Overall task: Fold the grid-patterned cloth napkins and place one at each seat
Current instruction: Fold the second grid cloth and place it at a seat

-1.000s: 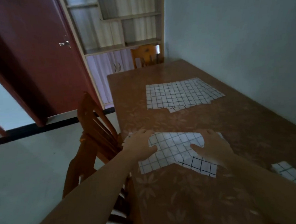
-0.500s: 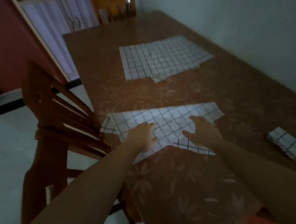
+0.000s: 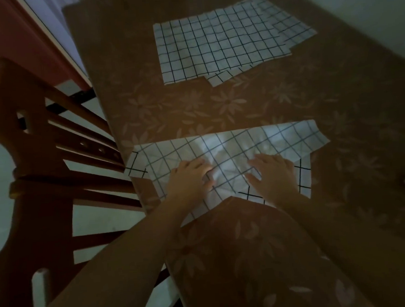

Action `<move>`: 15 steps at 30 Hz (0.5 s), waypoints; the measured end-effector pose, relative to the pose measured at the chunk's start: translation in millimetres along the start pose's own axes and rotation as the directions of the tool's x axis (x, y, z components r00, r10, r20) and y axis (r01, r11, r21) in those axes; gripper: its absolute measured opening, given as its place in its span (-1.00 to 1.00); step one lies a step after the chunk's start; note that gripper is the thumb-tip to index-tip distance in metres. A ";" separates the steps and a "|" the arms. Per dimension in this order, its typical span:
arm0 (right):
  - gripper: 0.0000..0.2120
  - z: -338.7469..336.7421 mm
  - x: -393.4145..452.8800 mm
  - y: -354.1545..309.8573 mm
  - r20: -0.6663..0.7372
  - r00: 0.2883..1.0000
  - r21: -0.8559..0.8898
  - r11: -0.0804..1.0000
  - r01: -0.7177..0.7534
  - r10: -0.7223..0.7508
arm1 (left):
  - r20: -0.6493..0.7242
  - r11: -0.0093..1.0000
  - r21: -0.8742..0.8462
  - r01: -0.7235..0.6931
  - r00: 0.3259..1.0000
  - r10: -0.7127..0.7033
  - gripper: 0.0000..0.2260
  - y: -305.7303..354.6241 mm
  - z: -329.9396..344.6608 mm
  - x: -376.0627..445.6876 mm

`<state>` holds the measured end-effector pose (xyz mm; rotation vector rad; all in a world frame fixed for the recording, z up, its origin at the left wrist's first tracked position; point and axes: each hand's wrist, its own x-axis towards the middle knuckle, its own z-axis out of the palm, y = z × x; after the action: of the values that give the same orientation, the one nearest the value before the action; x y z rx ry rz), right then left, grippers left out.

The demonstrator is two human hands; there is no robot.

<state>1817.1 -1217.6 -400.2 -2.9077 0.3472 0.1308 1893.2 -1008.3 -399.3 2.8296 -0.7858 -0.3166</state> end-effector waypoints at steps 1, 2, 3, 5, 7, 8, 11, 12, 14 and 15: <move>-0.65 1.0 -1.3 -1.0 -0.020 1.000 0.010 1.000 -0.001 0.001 | -0.017 1.000 -0.004 -0.020 1.000 0.020 -0.69 -2.0 4.1 0.4; -0.68 2.6 -3.1 -1.7 -0.045 0.999 0.025 1.000 0.000 0.001 | -0.031 0.999 -0.011 -0.045 0.999 0.045 -0.72 -3.9 8.6 0.5; -0.71 4.7 -5.1 -1.9 -0.073 0.997 0.044 0.999 0.002 0.002 | -0.038 0.997 -0.021 -0.067 0.997 0.067 -0.73 -5.9 13.4 0.9; -0.69 8.8 -8.2 -1.4 -0.106 0.994 0.078 0.997 0.009 -0.001 | -0.076 0.996 -0.047 -0.081 0.994 0.077 -0.68 -8.0 18.7 1.0; -0.46 13.3 -8.7 -2.2 -0.043 0.999 0.072 0.997 0.011 -0.008 | -0.087 0.997 -0.033 -0.071 0.994 0.068 -0.49 -7.7 20.7 -2.8; -0.29 15.0 -7.8 -2.0 0.014 1.000 0.059 0.998 -0.008 0.007 | -0.045 0.998 -0.008 -0.063 0.997 0.062 -0.35 -6.3 20.9 -6.2; -0.01 21.7 -2.9 -0.6 0.120 0.989 0.031 0.996 -0.089 0.085 | 0.101 1.000 0.015 0.026 0.995 -0.027 -0.07 -5.1 23.0 -10.5; -0.01 23.9 -2.4 -0.3 0.117 0.989 0.025 0.995 -0.095 0.092 | 0.103 0.999 0.005 0.045 0.994 -0.045 -0.07 -5.0 23.7 -10.7; -0.07 27.4 -3.3 -1.2 0.072 0.993 0.033 0.995 -0.092 0.090 | 0.066 0.999 -0.019 0.047 0.997 -0.046 -0.13 -4.6 26.7 -11.2; -0.13 28.7 -4.7 -2.7 0.038 0.996 0.047 0.996 -0.082 0.080 | 0.040 0.999 -0.021 0.039 0.998 -0.038 -0.18 -4.3 27.9 -11.9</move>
<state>1811.4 -1207.8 -427.2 -2.8407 0.4562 0.1850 1878.2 -1001.9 -425.3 2.8293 -0.7317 -0.3863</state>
